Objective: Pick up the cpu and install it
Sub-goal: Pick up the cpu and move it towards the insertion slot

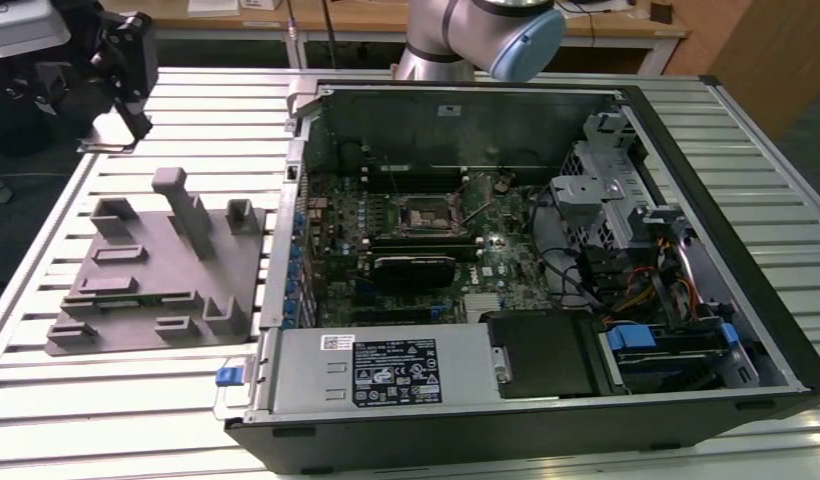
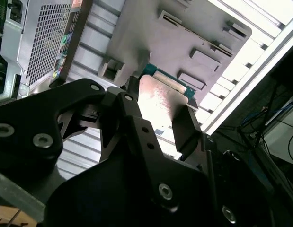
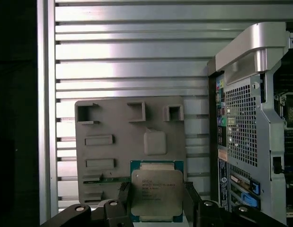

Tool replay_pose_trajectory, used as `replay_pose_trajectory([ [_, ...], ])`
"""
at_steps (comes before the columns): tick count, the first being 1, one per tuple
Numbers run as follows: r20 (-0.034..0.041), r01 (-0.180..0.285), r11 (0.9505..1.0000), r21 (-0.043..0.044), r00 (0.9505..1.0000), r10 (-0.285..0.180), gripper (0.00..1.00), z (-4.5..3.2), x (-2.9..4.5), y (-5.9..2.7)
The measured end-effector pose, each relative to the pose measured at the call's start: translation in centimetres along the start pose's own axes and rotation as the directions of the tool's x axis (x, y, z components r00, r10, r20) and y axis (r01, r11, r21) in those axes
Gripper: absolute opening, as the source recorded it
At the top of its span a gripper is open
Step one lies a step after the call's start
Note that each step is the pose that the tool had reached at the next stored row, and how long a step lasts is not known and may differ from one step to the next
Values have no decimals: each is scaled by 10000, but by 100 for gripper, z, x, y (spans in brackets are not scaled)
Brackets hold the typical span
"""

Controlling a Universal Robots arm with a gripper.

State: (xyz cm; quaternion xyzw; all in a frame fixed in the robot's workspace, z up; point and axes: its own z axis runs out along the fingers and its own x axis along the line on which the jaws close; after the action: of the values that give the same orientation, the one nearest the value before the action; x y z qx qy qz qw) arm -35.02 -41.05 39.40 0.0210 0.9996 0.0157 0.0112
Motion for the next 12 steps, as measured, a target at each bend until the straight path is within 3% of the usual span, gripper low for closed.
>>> replay_pose_trajectory([
  [12,4,-101,9999,21,9999,101,53,2,-44,2],
])
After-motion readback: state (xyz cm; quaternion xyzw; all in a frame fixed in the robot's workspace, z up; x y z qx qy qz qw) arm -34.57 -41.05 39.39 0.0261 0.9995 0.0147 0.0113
